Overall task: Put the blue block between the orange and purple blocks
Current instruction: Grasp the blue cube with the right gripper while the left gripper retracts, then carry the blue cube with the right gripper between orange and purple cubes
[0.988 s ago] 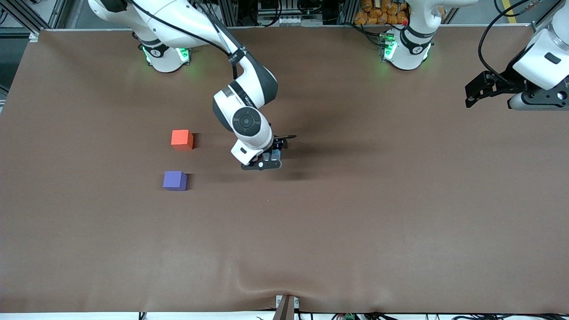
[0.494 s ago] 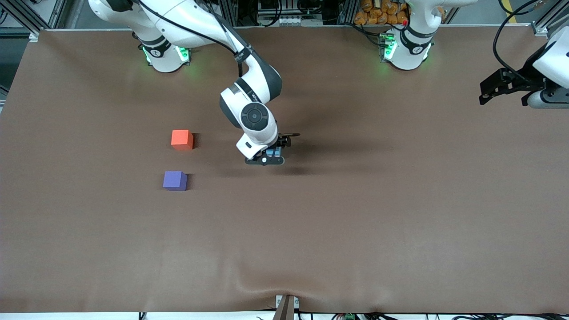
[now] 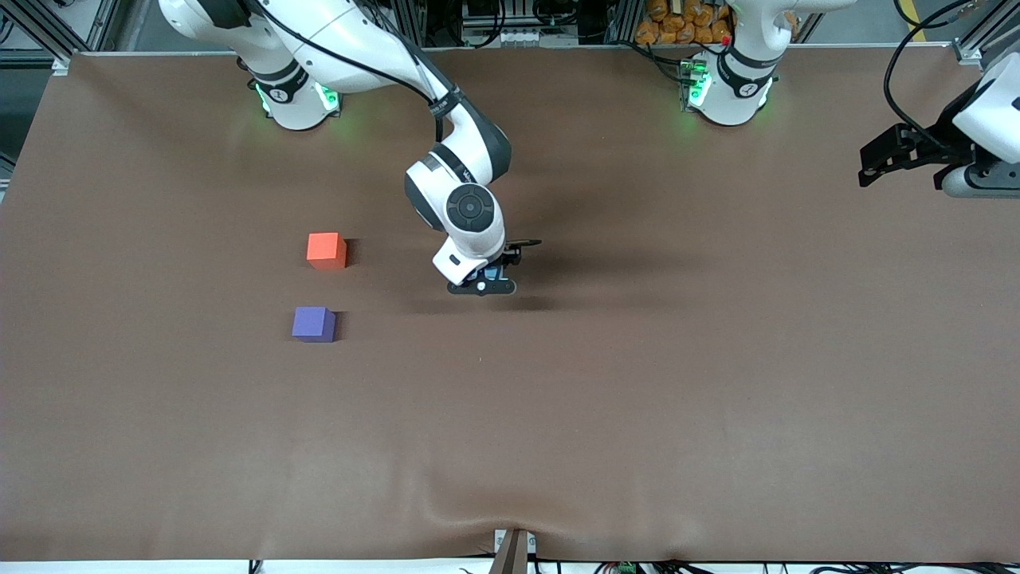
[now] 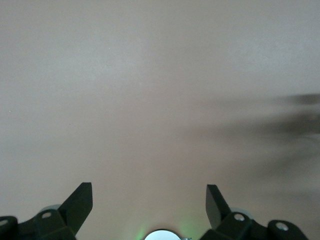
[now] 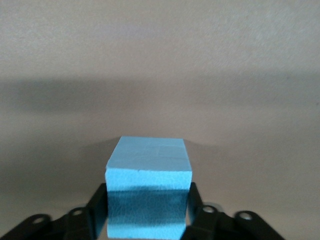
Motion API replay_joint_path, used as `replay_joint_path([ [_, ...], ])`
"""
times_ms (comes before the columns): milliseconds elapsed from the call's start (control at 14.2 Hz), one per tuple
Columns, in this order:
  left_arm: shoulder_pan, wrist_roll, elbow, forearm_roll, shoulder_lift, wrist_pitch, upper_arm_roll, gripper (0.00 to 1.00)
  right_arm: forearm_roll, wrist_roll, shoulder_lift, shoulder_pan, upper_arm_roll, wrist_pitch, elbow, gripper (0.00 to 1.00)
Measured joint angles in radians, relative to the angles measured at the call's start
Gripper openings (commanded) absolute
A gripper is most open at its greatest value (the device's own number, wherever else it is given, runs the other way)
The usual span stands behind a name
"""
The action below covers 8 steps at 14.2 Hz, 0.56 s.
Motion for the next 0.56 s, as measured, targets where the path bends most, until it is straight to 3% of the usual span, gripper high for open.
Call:
replay_joint_path([
  [71, 0.000, 0.000, 0.000, 0.000, 0.007, 0.010, 0.000, 1.00, -0.004, 0.000, -0.001, 0.000, 0.000, 0.000, 0.001, 0.00],
  [565, 0.000, -0.007, -0.005, 0.000, 0.045, 0.058, -0.004, 1.00, -0.013, -0.003, -0.044, -0.027, -0.021, -0.067, 0.039, 0.00],
])
